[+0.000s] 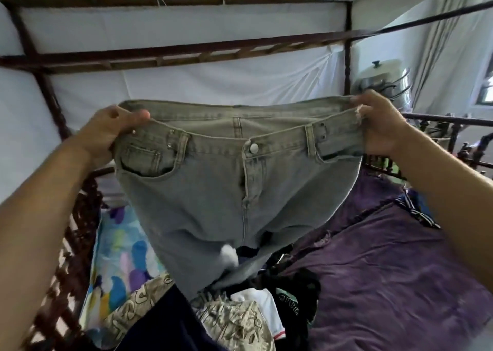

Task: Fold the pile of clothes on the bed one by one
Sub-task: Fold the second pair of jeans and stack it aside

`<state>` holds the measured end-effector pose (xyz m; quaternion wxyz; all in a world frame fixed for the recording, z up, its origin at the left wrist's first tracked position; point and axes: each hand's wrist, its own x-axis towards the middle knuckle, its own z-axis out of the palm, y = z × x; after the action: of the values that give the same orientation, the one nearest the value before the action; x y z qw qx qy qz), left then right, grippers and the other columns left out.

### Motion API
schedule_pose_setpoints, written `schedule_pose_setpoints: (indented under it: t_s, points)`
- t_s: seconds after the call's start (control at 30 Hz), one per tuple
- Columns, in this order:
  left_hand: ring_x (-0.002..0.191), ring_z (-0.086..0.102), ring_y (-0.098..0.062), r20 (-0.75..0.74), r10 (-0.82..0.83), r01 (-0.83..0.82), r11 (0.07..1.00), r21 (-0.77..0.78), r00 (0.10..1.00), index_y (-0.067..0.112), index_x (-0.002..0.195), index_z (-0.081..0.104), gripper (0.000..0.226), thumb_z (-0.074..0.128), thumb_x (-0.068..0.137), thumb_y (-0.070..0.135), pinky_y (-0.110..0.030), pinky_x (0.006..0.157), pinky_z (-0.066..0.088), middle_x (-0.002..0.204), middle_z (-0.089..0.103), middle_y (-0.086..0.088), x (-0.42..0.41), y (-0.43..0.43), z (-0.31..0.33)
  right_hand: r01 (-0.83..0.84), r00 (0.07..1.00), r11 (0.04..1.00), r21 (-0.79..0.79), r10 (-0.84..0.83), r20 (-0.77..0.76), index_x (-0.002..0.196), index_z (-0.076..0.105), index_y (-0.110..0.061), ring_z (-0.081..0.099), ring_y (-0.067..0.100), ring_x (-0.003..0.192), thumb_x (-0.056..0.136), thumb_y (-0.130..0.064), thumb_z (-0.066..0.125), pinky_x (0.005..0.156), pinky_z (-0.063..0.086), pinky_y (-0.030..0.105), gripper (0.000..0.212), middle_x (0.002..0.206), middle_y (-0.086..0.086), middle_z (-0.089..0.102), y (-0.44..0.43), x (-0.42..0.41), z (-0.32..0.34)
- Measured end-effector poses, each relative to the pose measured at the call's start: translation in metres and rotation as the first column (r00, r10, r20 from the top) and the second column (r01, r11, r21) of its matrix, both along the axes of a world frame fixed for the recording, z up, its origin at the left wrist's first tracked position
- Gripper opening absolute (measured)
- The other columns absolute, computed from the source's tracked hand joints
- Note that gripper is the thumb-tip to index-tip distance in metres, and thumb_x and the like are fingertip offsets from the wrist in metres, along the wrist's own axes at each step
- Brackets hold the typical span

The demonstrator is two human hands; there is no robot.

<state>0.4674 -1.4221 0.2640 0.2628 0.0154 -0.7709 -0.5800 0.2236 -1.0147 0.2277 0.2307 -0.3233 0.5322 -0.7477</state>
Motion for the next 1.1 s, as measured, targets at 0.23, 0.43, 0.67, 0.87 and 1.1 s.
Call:
schedule_pose_setpoints:
  t_s: [0.23,0.43,0.67,0.87,1.1]
  points:
    - [0.08,0.064,-0.019,0.141,0.205,-0.172,0.961,-0.218,0.969,0.011,0.092,0.064,0.028,0.066,0.076,-0.012,-0.022,0.064,0.058,0.087,0.068,-0.005,-0.054,-0.001,0.001,-0.037,0.987,0.971,0.235,0.073,-0.145,0.105,0.073,-0.01,0.069,0.026,0.096,0.08,-0.004,0.06,0.081,0.058,0.037,0.029,0.109,0.011,0.072,0.041,-0.019,0.0]
    - [0.082,0.057,-0.016,0.189,0.486,-0.378,0.826,-0.418,0.854,0.011,0.078,0.07,0.012,0.08,0.071,0.007,-0.031,0.072,0.042,0.083,0.065,-0.009,-0.14,0.042,-0.087,0.288,0.958,0.788,0.544,-0.231,-0.172,0.096,0.071,0.0,0.062,0.032,0.091,0.073,-0.015,0.075,0.087,0.05,0.046,0.027,0.102,0.022,0.069,0.075,-0.021,-0.111]
    - [0.102,0.064,-0.032,0.048,0.586,-0.467,0.69,-0.553,0.809,0.013,0.1,0.074,0.025,0.075,0.076,0.018,-0.039,0.081,0.049,0.103,0.07,-0.017,-0.255,0.129,-0.107,0.453,0.892,0.746,0.488,-0.374,-0.255,0.084,0.072,-0.011,0.064,-0.001,0.062,0.076,-0.002,0.076,0.056,0.049,0.011,0.013,0.069,-0.011,0.072,0.158,-0.064,-0.166]
    - [0.106,0.061,-0.036,-0.007,0.587,-0.476,0.649,-0.593,0.809,0.012,0.103,0.072,0.024,0.068,0.079,0.011,-0.041,0.089,0.048,0.107,0.068,-0.019,-0.365,0.224,-0.127,0.556,0.83,0.669,0.492,-0.475,-0.293,0.085,0.074,-0.01,0.066,0.007,0.07,0.074,-0.012,0.081,0.062,0.055,0.02,0.013,0.081,0.001,0.075,0.246,-0.127,-0.203]
    - [0.098,0.061,-0.037,0.027,0.518,-0.407,0.701,-0.586,0.855,0.006,0.099,0.07,0.02,0.064,0.079,0.006,-0.038,0.08,0.047,0.101,0.068,-0.021,-0.481,0.325,-0.18,0.661,0.739,0.523,0.538,-0.577,-0.347,0.088,0.074,-0.017,0.067,0.014,0.082,0.076,-0.029,0.081,0.085,0.056,0.047,0.018,0.09,0.002,0.075,0.33,-0.209,-0.263]
